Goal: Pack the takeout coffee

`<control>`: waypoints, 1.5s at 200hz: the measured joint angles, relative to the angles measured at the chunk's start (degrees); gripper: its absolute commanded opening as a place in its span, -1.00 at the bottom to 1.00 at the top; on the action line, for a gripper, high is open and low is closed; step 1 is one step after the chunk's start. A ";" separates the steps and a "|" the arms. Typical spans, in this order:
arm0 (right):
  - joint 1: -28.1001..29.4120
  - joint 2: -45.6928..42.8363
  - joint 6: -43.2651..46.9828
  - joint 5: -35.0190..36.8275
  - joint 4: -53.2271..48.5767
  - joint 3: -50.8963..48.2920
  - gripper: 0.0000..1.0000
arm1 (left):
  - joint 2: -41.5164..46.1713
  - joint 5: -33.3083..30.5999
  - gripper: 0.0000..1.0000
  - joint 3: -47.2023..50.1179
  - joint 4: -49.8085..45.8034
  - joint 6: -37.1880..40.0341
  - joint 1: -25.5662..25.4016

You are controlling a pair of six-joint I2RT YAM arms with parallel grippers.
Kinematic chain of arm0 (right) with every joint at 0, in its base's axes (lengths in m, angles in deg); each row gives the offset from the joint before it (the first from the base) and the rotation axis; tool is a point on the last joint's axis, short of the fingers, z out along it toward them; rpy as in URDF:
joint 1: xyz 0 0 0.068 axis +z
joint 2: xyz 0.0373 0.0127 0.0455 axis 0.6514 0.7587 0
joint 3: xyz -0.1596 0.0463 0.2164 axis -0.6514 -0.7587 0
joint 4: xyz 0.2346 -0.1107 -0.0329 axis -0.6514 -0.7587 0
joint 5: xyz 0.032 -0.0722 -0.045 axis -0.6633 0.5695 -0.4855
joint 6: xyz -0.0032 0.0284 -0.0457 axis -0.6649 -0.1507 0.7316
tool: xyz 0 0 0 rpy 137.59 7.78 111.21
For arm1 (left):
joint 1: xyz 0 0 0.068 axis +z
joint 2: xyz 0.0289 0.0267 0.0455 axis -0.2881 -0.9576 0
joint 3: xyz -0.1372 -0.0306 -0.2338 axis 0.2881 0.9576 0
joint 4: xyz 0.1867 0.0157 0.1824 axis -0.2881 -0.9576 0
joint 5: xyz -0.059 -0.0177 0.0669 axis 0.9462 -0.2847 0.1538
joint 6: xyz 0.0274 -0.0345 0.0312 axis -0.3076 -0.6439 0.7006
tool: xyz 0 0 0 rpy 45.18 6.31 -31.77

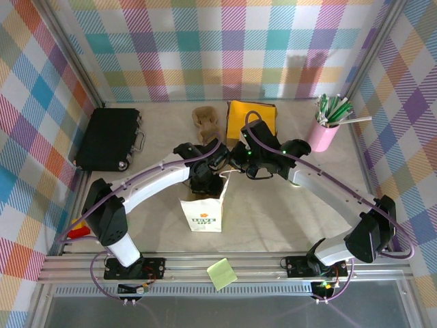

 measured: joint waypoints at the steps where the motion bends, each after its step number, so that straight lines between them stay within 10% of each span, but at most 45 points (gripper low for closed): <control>1: 0.00 0.00 0.00 0.00 0.00 0.00 -0.82 | -0.07 0.00 -0.67 0.07 0.17 0.09 0.02; 300: -1.42 -2.14 0.94 3.58 -4.50 -1.49 -0.87 | -7.67 -0.66 -0.84 6.99 11.19 5.64 0.70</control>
